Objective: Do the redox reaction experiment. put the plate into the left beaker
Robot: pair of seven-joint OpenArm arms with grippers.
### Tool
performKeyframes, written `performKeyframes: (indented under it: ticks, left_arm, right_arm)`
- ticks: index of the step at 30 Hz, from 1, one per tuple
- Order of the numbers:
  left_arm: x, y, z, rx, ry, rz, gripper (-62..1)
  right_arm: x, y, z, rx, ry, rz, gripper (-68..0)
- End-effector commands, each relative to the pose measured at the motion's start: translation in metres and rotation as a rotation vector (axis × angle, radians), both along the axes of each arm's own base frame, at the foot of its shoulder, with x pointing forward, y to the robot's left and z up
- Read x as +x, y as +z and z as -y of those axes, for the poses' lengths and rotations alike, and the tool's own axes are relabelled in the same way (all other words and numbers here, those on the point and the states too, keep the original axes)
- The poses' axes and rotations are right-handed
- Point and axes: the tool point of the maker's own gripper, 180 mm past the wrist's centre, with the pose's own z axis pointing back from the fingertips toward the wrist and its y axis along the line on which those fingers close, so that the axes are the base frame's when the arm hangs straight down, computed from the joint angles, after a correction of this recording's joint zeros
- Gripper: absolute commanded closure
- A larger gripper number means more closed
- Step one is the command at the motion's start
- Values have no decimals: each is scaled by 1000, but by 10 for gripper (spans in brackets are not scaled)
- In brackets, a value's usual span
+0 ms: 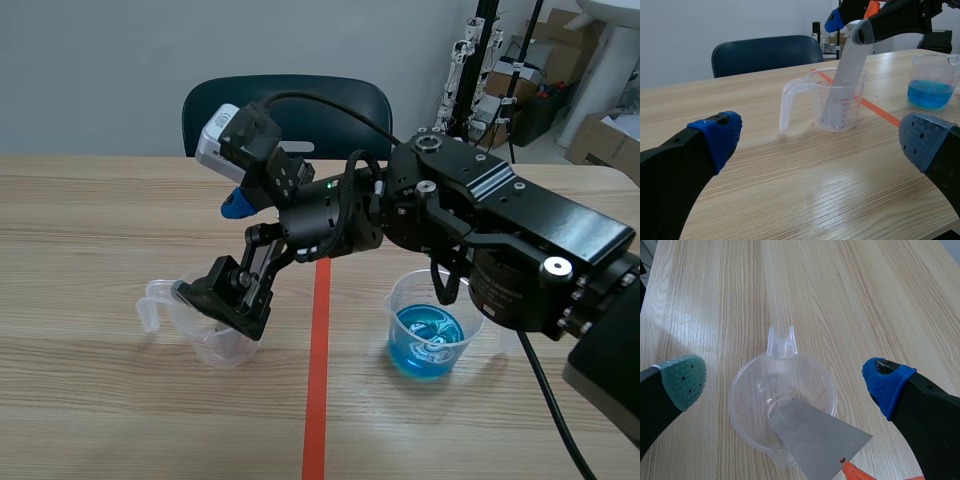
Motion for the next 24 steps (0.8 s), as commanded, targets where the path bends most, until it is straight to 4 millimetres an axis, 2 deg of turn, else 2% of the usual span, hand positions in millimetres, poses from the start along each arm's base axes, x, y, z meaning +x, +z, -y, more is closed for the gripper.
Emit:
performKeyframes:
  ticks: [1, 24]
  left_arm:
    - [-3, 9, -2, -15, -1, 40, -623]
    - [-3, 9, -2, -15, -1, 40, -623]
  right_arm:
    - [4, 15, -3, 34, 15, 29, -679]
    - [5, 16, -3, 37, 15, 30, -679]
